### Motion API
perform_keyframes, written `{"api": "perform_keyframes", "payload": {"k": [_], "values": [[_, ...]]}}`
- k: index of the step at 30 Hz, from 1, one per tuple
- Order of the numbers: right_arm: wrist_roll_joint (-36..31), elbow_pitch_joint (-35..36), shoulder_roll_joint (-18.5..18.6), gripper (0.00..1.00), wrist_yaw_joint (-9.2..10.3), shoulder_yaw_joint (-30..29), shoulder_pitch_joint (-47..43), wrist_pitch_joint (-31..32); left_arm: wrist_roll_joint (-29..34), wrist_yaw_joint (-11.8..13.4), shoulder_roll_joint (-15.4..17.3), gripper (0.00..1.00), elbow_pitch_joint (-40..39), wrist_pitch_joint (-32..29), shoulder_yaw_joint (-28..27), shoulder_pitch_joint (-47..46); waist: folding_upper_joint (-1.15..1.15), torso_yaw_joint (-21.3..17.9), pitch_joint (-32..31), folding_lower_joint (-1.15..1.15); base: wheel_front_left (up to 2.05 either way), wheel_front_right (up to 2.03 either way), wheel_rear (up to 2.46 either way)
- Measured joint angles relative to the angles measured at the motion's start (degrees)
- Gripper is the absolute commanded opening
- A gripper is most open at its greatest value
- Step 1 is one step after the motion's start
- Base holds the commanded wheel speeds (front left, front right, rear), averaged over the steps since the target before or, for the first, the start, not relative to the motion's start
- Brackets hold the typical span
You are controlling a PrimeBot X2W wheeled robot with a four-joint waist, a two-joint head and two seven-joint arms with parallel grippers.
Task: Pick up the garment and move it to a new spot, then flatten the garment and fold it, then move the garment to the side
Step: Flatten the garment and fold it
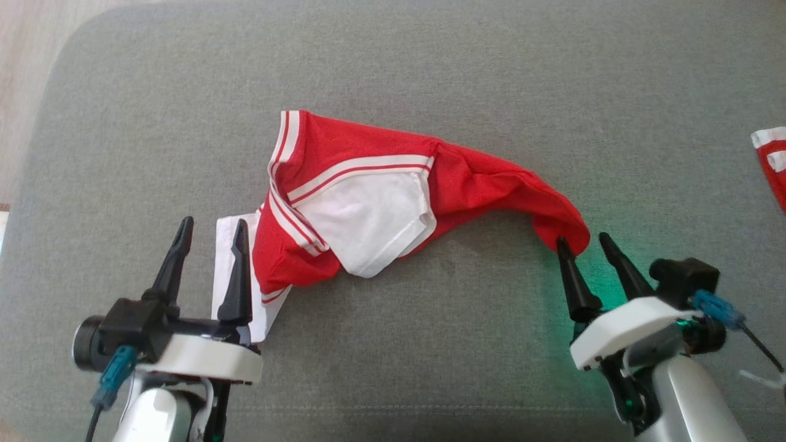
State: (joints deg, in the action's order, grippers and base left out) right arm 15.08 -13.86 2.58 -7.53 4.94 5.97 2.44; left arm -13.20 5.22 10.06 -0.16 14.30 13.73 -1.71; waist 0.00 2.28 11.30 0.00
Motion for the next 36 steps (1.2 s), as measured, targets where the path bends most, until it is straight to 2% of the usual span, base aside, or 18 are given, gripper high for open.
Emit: {"api": "perform_keyframes", "payload": {"k": [2,3,4,9,14,23,29,30,31,32,36], "values": [[1.4,-2.9,0.0,1.0,0.0,0.4,1.6,0.1,0.0,-0.4,-0.1,1.0,0.1,0.0,0.0,0.0,0.0,0.3,0.3,0.0,0.0,0.0,0.0],[1.5,-4.0,0.0,0.28,0.0,0.4,2.0,-0.1,0.0,-0.7,-0.2,1.0,0.2,0.0,0.0,0.0,0.0,0.4,0.5,0.0,0.0,0.0,0.0],[1.5,-4.9,0.0,0.0,0.0,0.5,2.3,-0.4,0.2,-0.8,-0.3,1.0,0.2,0.0,0.0,-0.1,0.0,0.5,0.5,0.0,0.0,0.0,0.0],[-0.6,-5.9,0.0,0.0,0.0,-1.3,3.0,-2.1,0.6,-1.2,-0.8,1.0,0.3,0.0,-0.1,-0.2,0.0,0.8,0.6,0.0,0.0,0.0,0.0],[-4.5,-3.5,0.3,0.0,0.0,-4.7,3.0,-2.3,1.0,-1.6,-1.2,1.0,0.3,0.0,-1.0,-0.2,0.0,0.2,0.6,0.0,0.0,0.0,0.0],[-7.5,-2.2,7.4,0.0,0.0,-9.8,6.5,-1.6,1.5,-2.8,-1.9,1.0,0.2,0.0,-1.4,-1.4,0.0,0.1,1.9,0.0,0.0,0.0,0.0],[-8.7,-2.9,9.7,0.0,0.0,-10.4,11.8,-2.0,1.5,-3.6,-2.2,1.0,0.2,0.0,-1.8,-2.3,0.0,0.4,3.8,0.0,0.0,0.0,0.0],[-8.7,-3.8,9.7,0.09,0.0,-10.1,11.8,-1.9,1.6,-3.8,-2.4,1.0,0.2,0.0,-1.9,-2.3,0.0,0.4,4.1,0.0,0.0,0.0,0.0],[-8.7,-5.1,9.7,0.45,0.0,-9.6,11.7,-1.9,1.8,-3.9,-2.5,1.0,0.3,0.0,-2.0,-2.3,0.0,0.5,4.3,0.0,0.0,0.0,0.0],[-8.4,-6.0,9.5,1.0,0.0,-9.3,11.5,-2.0,2.0,-4.1,-2.6,1.0,0.3,0.0,-2.1,-2.4,0.0,0.5,4.4,0.0,0.0,0.0,0.0],[-8.3,-7.6,8.3,1.0,0.0,-9.3,9.8,-2.5,2.0,-4.3,-2.8,1.0,0.5,0.0,-3.0,-2.4,0.0,0.2,4.4,0.01,0.0,0.0,0.0]]}}
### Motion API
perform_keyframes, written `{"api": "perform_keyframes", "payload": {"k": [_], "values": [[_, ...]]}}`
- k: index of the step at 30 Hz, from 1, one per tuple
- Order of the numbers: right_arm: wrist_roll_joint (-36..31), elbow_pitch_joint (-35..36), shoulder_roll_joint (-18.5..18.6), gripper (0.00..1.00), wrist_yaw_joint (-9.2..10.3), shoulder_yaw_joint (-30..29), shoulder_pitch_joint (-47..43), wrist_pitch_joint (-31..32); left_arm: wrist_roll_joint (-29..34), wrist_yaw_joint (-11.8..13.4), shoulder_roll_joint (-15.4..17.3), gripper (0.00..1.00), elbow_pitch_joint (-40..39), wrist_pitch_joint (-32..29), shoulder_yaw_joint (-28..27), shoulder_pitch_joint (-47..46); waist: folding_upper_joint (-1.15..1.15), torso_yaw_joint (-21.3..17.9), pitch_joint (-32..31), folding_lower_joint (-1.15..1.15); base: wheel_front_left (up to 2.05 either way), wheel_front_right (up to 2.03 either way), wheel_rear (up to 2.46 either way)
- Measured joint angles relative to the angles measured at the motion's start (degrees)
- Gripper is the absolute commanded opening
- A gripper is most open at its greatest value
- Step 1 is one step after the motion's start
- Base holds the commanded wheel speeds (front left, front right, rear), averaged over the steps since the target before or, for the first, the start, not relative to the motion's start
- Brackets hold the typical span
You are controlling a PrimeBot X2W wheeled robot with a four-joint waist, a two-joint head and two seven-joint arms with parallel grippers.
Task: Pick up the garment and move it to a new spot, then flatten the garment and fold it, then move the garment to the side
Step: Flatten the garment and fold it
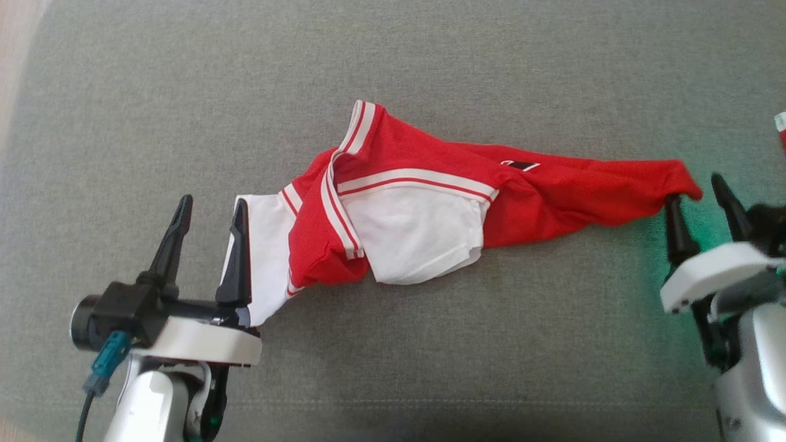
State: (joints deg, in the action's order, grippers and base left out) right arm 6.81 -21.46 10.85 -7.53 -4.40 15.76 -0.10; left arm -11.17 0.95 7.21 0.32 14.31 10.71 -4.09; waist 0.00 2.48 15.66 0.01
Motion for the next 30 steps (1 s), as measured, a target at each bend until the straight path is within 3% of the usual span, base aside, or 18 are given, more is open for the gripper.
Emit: {"api": "perform_keyframes", "payload": {"k": [6,13,22,30], "values": [[-0.2,1.7,-2.6,1.0,0.0,-1.6,-4.3,-0.4,0.1,0.0,-0.1,1.0,0.3,0.0,-0.5,0.1,0.0,-0.9,-0.9,0.0,0.0,0.0,0.0],[-0.9,11.0,-5.1,1.0,0.0,-2.8,-12.2,0.4,0.5,0.0,-0.2,1.0,0.7,0.0,-1.1,0.4,0.0,-1.9,-2.7,0.0,0.0,0.0,0.0],[0.3,25.0,-7.5,1.0,0.0,1.5,-13.6,-0.9,0.7,0.0,-0.2,1.0,1.2,0.0,-2.0,2.4,0.0,-2.1,-5.0,0.0,0.0,0.0,0.0],[1.3,28.1,-8.2,1.0,0.0,3.0,-16.6,0.6,1.0,0.1,-0.2,1.0,1.4,0.0,-1.6,2.9,0.0,-2.0,-6.1,-0.01,0.0,0.0,0.0]]}}
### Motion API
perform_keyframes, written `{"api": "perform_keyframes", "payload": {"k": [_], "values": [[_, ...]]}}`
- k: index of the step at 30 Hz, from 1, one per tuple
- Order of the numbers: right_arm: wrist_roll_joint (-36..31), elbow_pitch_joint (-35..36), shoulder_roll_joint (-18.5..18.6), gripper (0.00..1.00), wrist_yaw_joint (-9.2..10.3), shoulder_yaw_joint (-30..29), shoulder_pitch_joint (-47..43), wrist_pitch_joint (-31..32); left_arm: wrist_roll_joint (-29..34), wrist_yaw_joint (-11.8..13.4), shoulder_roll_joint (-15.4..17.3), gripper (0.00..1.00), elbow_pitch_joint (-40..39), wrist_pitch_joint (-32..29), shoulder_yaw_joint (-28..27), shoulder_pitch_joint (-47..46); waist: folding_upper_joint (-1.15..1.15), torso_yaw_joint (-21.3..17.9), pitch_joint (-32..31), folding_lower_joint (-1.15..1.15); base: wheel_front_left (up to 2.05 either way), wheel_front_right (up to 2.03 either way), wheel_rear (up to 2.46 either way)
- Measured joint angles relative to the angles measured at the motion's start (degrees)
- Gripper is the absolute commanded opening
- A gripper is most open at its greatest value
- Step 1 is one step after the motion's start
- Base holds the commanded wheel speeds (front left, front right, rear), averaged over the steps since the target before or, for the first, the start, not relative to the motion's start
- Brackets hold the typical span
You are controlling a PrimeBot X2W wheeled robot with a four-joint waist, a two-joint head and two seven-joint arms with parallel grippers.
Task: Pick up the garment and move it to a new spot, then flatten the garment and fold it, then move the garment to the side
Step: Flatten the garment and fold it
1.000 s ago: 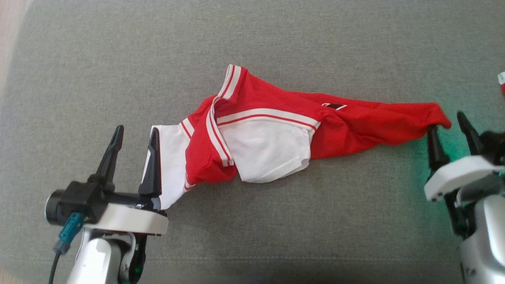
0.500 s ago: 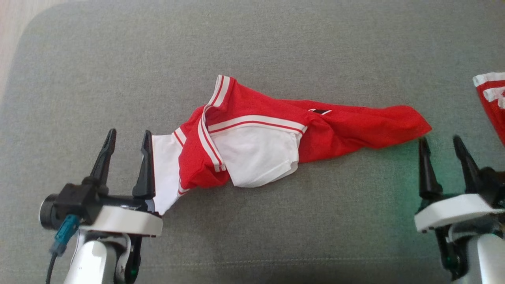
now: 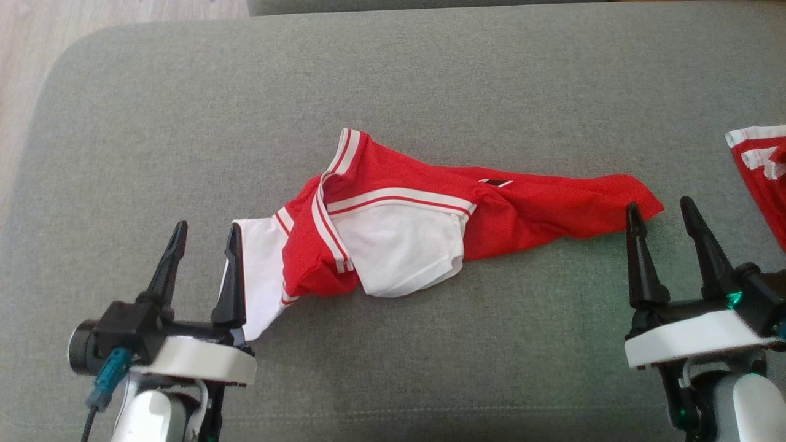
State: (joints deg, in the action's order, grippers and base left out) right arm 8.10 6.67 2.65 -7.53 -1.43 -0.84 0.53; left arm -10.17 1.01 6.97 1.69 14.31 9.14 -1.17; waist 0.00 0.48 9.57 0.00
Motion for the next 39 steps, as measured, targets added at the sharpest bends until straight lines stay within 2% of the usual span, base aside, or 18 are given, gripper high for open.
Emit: {"api": "perform_keyframes", "payload": {"k": [9,12,16,23,26,27,28,30,39], "values": [[1.0,0.2,0.0,1.0,0.0,0.5,0.0,0.3,-0.1,-0.1,0.0,1.0,0.3,0.0,1.3,0.0,0.0,0.1,-0.3,0.0,0.0,0.0,0.0],[1.2,0.2,0.0,1.0,0.0,0.7,0.0,0.5,-1.0,-1.9,0.0,1.0,0.4,-1.2,2.6,0.1,0.0,0.1,-0.5,0.0,0.0,0.0,0.0],[1.6,0.0,0.0,1.0,0.0,0.9,-0.1,0.5,-1.9,-4.2,-0.1,1.0,2.3,-5.6,5.9,1.6,0.0,0.1,-0.5,0.0,0.0,0.0,0.0],[2.2,-0.2,0.0,1.0,0.0,1.3,-0.7,0.5,-2.7,-5.5,0.3,1.0,5.1,-9.6,8.3,2.4,0.0,-0.3,0.2,0.0,0.0,0.0,0.0],[2.5,-0.2,0.0,1.0,0.0,1.3,-0.7,0.5,-2.5,-5.2,0.6,1.0,7.1,-10.6,8.2,1.5,0.0,-0.4,0.7,0.0,0.0,0.0,0.0],[2.5,-0.2,0.0,1.0,0.0,1.4,-0.7,0.5,-2.5,-5.0,0.7,0.84,7.9,-10.6,7.9,1.0,0.0,-0.5,0.8,0.0,0.0,0.0,0.0],[2.6,-0.2,0.0,1.0,0.0,1.5,-0.7,0.5,-2.9,-4.9,0.7,0.0,8.4,-10.2,7.2,0.6,0.0,-0.6,1.0,0.0,0.0,0.0,0.0],[2.7,-0.2,0.0,1.0,0.0,1.6,-0.7,0.5,-3.0,-4.0,1.1,0.0,9.8,-9.3,6.2,-0.8,0.0,-0.8,1.3,0.0,0.0,0.0,0.0],[3.6,-0.2,0.0,1.0,0.0,1.4,-0.6,0.5,-3.0,-4.0,3.1,0.0,16.5,-5.6,3.8,-11.6,0.0,-0.9,2.9,0.0,0.0,0.0,0.0]]}}
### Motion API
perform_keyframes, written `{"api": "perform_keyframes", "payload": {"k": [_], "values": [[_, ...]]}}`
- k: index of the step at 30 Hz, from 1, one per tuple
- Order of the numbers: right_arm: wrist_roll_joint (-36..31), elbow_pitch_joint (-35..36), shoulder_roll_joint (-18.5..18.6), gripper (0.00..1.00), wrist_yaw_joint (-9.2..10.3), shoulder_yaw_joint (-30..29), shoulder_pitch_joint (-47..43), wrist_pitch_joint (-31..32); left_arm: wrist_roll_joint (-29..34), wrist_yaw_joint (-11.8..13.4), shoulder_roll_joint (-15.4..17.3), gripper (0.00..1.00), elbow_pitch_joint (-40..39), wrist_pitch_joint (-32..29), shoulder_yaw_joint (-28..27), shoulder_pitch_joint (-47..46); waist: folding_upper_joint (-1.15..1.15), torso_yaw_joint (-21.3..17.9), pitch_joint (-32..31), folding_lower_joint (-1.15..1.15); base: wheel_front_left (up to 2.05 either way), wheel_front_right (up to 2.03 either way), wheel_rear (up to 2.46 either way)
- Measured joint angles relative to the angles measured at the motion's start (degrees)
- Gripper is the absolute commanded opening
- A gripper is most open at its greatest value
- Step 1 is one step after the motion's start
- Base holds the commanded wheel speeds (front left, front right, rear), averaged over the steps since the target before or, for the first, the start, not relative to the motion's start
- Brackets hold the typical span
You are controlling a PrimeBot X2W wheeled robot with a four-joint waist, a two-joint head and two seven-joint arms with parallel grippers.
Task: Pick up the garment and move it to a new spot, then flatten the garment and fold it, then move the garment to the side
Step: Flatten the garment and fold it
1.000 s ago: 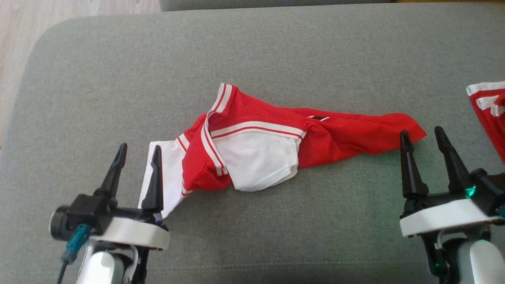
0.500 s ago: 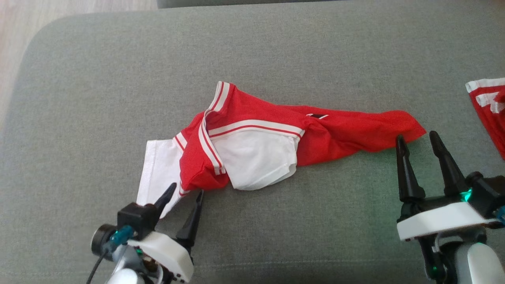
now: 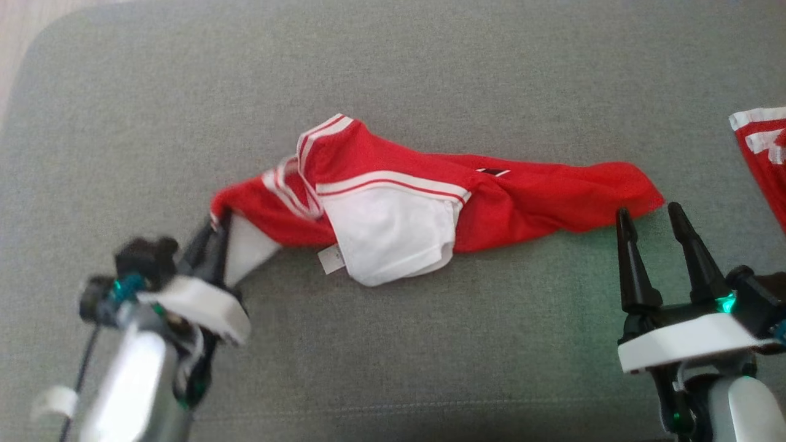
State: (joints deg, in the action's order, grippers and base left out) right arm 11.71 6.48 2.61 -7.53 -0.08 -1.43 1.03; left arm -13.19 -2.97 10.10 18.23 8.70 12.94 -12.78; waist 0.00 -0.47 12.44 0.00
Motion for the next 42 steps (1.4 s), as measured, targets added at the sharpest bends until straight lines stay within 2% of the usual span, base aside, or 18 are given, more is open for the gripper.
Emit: {"api": "perform_keyframes", "payload": {"k": [4,7,8,9,10,14,17,21,31,37,42], "values": [[0.4,-0.1,0.0,1.0,0.0,0.3,0.7,0.0,-0.1,-0.3,0.6,0.0,6.0,1.0,-1.3,-7.3,0.0,-0.2,0.9,0.0,0.0,0.0,0.0],[0.4,-0.4,0.0,1.0,0.0,0.7,1.4,0.0,-1.8,-1.5,0.5,0.0,12.3,1.0,-1.5,-11.8,0.0,-0.6,1.4,0.0,0.0,0.0,0.0],[0.4,-0.5,0.0,1.0,0.0,0.9,1.5,0.0,-2.4,-1.7,0.3,0.18,14.3,0.9,-1.6,-12.6,0.0,-0.8,1.5,0.0,0.0,0.0,0.0],[0.4,-0.7,0.0,1.0,0.0,1.0,1.6,0.0,-3.0,-2.2,0.1,0.84,16.0,0.9,-1.6,-13.1,0.0,-1.0,1.6,0.0,0.0,0.0,0.0],[0.4,-0.9,0.0,1.0,0.0,1.1,1.7,0.0,-3.6,-2.2,-0.2,1.0,17.3,1.0,-1.6,-13.4,0.0,-1.1,1.6,0.0,0.0,0.0,0.0],[0.4,-1.1,0.0,1.0,0.0,1.0,1.7,0.0,-4.2,-2.5,-1.5,1.0,19.8,2.4,-1.6,-13.3,0.0,-1.2,1.6,0.0,0.0,0.0,0.0],[0.3,-1.1,0.0,1.0,0.0,0.9,1.7,-0.1,-3.9,-0.6,-1.6,1.0,18.6,4.5,-2.0,-13.0,0.0,-1.0,1.3,0.0,0.0,0.0,0.0],[-0.9,-1.0,0.0,1.0,0.0,0.5,1.7,-0.1,-2.9,1.7,-1.8,1.0,11.3,5.6,-2.9,-9.4,0.0,-0.4,0.7,0.0,0.0,0.0,0.0],[-1.9,-0.3,0.0,1.0,0.0,-0.2,1.4,0.1,-0.3,4.8,-2.9,1.0,-8.4,5.6,-4.9,5.6,0.0,0.6,-1.8,0.0,0.0,0.0,0.0],[-2.2,-0.3,0.0,1.0,0.0,0.1,-0.1,1.1,0.6,6.1,-2.9,1.0,-13.6,5.6,-4.4,12.4,0.0,0.7,-3.5,0.0,0.0,0.0,0.0],[-2.2,-0.2,0.0,1.0,0.0,0.1,-0.6,1.3,0.9,6.5,-2.9,1.0,-16.0,5.4,-4.3,14.2,0.0,0.9,-4.1,0.0,0.0,0.0,0.0]]}}
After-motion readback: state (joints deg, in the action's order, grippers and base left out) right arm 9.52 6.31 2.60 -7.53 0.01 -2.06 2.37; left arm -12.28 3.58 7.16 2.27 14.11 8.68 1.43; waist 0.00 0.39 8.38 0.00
